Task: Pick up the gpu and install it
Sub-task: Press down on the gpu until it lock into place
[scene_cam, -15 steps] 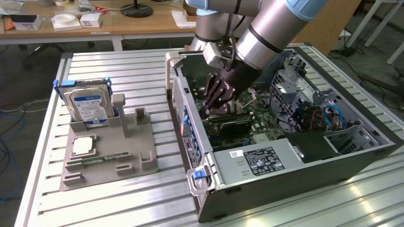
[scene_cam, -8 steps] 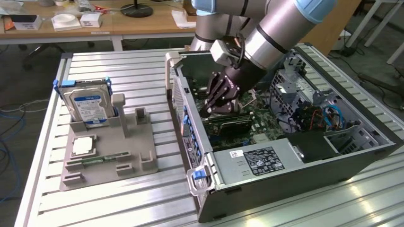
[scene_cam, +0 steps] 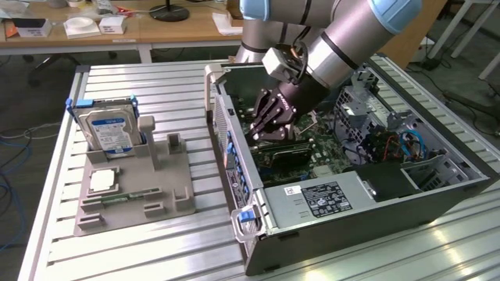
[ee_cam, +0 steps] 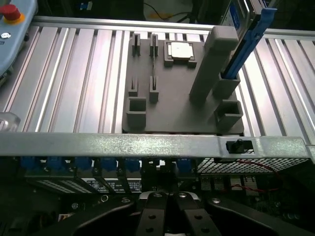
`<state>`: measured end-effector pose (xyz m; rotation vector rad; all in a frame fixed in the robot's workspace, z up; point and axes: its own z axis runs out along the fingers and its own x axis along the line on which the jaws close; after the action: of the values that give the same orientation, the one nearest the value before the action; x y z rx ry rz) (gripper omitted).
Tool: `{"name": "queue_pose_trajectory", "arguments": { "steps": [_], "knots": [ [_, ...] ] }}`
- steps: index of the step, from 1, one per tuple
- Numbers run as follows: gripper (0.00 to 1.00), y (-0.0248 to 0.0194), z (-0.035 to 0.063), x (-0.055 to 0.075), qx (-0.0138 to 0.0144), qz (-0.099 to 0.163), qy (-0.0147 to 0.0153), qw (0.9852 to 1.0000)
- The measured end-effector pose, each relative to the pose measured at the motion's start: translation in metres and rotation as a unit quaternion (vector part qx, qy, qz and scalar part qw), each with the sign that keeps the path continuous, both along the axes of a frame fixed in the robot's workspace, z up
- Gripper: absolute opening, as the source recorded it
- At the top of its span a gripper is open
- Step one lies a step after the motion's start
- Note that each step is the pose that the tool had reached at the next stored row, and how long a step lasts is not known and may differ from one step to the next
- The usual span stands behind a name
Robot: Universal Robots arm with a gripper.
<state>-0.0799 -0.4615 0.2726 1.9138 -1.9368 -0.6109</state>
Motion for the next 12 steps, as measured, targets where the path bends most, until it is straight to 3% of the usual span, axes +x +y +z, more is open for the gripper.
{"name": "queue_pose_trajectory", "arguments": {
  "steps": [3,8,12],
  "knots": [
    [0.10,-0.0022,-0.0001,0.0000,0.0001,0.000,0.0042,1.0000],
    [0.10,-0.0026,-0.0013,0.0000,0.0001,0.001,0.0046,1.0000],
    [0.10,-0.0027,-0.0044,0.0000,-0.0007,0.001,0.0072,1.0000]
  ]
}}
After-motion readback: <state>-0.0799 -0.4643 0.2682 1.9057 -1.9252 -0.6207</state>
